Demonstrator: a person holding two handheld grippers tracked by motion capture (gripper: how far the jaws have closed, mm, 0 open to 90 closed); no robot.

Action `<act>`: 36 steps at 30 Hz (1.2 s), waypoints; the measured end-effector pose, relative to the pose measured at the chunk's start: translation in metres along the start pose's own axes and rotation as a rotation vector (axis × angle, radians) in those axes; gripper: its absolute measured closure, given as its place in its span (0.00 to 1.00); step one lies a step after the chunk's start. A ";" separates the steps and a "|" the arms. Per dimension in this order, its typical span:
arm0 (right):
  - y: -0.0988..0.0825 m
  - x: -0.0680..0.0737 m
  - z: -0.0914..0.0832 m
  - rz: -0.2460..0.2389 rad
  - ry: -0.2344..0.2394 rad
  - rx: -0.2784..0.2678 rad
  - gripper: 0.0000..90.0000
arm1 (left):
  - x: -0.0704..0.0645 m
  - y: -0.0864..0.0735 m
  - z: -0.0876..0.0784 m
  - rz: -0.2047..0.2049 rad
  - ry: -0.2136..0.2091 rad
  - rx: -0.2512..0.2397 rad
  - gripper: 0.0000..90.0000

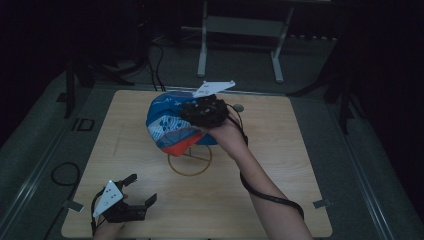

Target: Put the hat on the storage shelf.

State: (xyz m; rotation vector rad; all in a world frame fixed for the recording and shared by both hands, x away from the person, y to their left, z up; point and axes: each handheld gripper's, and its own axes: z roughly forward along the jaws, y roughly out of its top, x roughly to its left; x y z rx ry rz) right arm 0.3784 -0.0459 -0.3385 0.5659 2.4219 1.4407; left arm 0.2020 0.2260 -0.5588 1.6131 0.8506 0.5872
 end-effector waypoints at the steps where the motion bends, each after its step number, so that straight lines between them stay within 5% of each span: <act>1: -0.001 -0.003 -0.004 0.014 0.006 -0.009 0.78 | 0.000 0.000 0.000 -0.002 0.000 0.000 0.03; 23: -0.054 -0.030 -0.048 0.106 -0.036 -0.041 0.66 | -0.001 -0.001 0.002 -0.003 -0.002 0.005 0.03; 36: -0.092 -0.028 -0.060 0.129 -0.067 -0.074 0.29 | 0.000 -0.002 0.003 -0.005 -0.002 0.008 0.03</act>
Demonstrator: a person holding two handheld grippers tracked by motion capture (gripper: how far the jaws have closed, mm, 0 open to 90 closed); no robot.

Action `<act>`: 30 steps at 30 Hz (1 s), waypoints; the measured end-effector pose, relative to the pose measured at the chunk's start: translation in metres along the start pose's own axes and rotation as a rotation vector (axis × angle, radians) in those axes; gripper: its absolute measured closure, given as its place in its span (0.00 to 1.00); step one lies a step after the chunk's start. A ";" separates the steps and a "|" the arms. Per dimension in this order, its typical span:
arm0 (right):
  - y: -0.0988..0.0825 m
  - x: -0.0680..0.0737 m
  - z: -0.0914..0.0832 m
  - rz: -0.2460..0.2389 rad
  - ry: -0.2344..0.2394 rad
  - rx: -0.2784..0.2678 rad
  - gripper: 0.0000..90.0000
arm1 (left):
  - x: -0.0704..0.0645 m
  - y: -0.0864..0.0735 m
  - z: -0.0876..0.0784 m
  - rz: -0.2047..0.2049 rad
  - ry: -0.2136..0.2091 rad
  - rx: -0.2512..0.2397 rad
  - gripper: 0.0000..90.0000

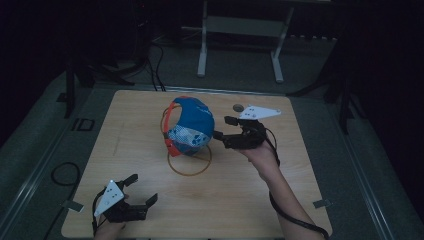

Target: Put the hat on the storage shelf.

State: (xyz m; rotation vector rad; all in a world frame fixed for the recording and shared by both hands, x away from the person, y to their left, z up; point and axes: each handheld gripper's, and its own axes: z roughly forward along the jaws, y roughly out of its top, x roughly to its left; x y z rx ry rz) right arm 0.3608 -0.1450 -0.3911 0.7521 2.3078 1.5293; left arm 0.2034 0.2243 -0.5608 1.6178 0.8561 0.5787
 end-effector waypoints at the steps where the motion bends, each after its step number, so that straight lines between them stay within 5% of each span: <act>1: -0.003 0.000 -0.001 0.003 0.002 -0.006 0.22 | 0.000 0.000 0.000 -0.001 0.000 0.000 0.03; 12: -0.047 0.008 0.006 -0.035 0.103 -0.003 0.14 | 0.000 -0.001 0.001 0.003 -0.002 0.007 0.03; 22: -0.096 0.014 0.021 -0.044 0.116 0.078 0.14 | 0.000 -0.002 0.001 0.002 -0.004 0.008 0.03; 30: -0.123 0.018 0.027 -0.057 0.118 0.083 0.15 | 0.000 -0.002 0.001 0.001 -0.005 0.008 0.03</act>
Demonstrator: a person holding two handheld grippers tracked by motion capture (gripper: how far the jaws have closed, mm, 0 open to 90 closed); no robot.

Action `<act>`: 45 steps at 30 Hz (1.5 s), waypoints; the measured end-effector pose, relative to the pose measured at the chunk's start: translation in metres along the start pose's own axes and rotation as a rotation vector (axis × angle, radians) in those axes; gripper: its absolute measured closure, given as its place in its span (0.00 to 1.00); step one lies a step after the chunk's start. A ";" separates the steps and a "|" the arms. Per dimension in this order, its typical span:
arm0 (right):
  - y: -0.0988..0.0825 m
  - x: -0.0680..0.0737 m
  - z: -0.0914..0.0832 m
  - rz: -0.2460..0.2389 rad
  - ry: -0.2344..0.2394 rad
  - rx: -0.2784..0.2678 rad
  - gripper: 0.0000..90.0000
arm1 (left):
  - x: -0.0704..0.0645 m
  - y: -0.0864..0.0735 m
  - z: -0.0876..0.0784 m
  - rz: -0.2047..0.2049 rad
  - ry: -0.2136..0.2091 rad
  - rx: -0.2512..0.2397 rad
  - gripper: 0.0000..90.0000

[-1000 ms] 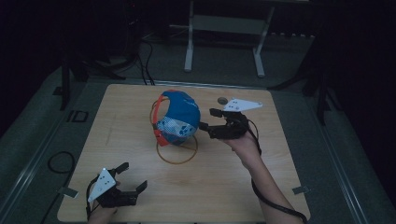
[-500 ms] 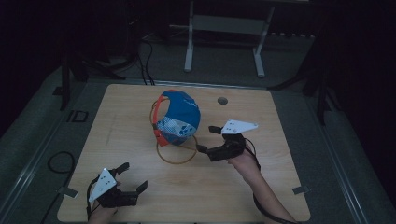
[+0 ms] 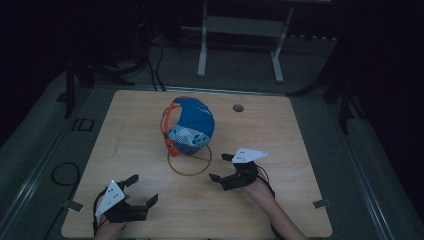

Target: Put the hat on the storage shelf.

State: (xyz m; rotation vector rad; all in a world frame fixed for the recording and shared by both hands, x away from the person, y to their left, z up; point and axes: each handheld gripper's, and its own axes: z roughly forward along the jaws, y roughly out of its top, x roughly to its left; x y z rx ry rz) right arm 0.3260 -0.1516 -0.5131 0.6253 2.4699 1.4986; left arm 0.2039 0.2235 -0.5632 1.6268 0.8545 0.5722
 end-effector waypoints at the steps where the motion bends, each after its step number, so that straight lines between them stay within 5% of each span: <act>1: -0.003 0.001 0.001 -0.001 0.002 0.006 0.15 | 0.000 0.000 0.000 0.001 0.001 0.000 0.03; 13: -0.040 0.007 0.000 -0.003 0.021 0.075 0.15 | 0.000 -0.001 -0.001 0.000 0.001 0.001 0.03; 35: -0.069 -0.001 -0.039 -0.014 -0.039 0.054 0.15 | 0.000 -0.002 -0.001 0.003 -0.002 0.007 0.03; 45: -0.074 -0.009 -0.042 0.006 -0.058 0.048 0.16 | -0.001 -0.002 -0.001 0.004 -0.006 0.011 0.03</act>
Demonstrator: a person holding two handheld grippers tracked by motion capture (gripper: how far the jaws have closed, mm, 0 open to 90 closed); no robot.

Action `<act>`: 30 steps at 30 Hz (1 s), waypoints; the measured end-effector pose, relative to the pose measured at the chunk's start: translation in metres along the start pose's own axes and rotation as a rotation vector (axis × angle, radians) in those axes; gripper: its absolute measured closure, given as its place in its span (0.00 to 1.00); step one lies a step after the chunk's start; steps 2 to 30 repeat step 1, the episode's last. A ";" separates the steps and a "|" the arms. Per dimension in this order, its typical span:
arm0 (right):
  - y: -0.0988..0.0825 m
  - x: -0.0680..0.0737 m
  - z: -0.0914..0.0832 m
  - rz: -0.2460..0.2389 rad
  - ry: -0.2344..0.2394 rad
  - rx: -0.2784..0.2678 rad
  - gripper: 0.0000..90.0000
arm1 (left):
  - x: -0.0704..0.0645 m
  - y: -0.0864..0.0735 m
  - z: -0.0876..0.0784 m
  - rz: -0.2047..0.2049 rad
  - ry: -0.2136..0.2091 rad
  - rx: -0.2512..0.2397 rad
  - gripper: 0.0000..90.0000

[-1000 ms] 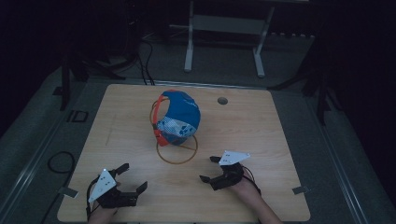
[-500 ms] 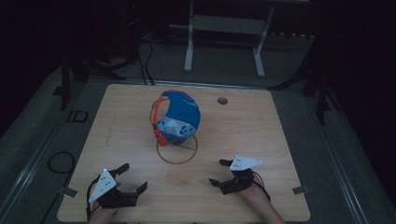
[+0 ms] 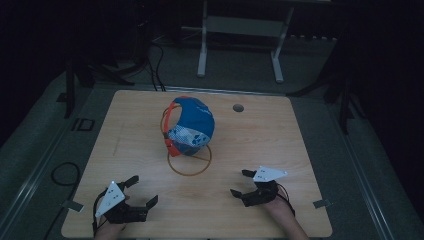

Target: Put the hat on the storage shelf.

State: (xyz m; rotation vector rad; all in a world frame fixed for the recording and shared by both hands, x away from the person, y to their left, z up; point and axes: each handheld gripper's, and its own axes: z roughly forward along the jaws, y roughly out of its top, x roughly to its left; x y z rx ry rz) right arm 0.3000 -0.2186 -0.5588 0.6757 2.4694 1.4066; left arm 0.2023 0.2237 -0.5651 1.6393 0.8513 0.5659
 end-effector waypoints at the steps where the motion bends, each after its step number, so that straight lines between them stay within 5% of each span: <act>1: 0.000 0.000 0.000 0.000 0.002 0.003 0.16 | 0.000 0.000 0.000 -0.003 0.000 -0.002 0.03; 30: 0.000 0.000 0.000 0.000 0.002 0.003 0.16 | 0.000 0.000 0.000 -0.003 0.000 -0.002 0.03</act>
